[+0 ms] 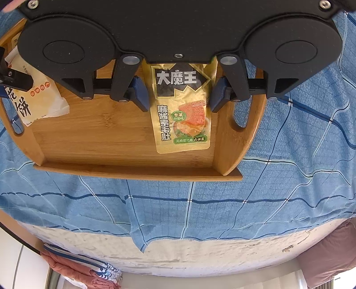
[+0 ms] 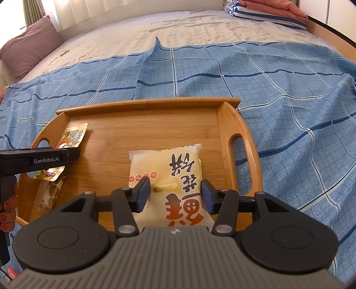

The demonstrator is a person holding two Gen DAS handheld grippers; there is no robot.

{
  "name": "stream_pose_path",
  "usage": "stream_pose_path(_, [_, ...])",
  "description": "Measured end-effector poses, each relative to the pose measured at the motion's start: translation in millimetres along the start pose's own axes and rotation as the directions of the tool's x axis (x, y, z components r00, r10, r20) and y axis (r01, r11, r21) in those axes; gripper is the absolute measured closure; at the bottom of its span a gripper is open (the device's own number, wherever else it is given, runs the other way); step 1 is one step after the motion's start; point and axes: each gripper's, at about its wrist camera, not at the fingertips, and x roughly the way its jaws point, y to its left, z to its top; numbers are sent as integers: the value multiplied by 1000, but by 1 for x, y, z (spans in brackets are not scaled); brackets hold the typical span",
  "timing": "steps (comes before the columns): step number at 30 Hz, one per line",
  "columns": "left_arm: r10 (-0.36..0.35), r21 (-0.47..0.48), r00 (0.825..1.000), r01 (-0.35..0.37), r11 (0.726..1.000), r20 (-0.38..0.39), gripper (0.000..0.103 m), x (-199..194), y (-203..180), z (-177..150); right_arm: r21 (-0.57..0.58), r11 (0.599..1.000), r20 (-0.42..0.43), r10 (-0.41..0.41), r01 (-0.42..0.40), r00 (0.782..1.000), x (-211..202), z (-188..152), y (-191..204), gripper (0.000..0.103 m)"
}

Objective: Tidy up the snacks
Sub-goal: 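Carry the snack bag and bread bag with both grippers over the wooden tray, then open both grippers to drop the two bags onto the tray and withdraw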

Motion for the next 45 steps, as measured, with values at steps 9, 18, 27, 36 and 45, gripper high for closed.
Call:
stream_pose_path(9, [5, 5, 1000, -5, 1000, 6, 42, -3, 0, -3, 18, 1000, 34, 5, -6, 999, -6, -2, -1, 34])
stream_pose_path(18, [-8, 61, 997, 4, 998, 72, 18, -41, 4, -16, 15, 1000, 114, 25, -27, 993, -34, -14, 2, 18])
stream_pose_path(27, [-26, 122, 985, 5, 993, 169, 9, -106, 13, -55, -10, 996, 197, 86, -86, 977, -83, -50, 7, 9])
stream_pose_path(36, [-81, 99, 968, 59, 993, 238, 6, -169, 37, -105, -10, 994, 281, 111, -113, 953, -122, -106, 9, 0])
stream_pose_path(45, [-117, 66, 961, 103, 992, 249, 5, -203, 51, -152, -29, 997, 332, 80, -74, 940, -149, -150, 13, 0])
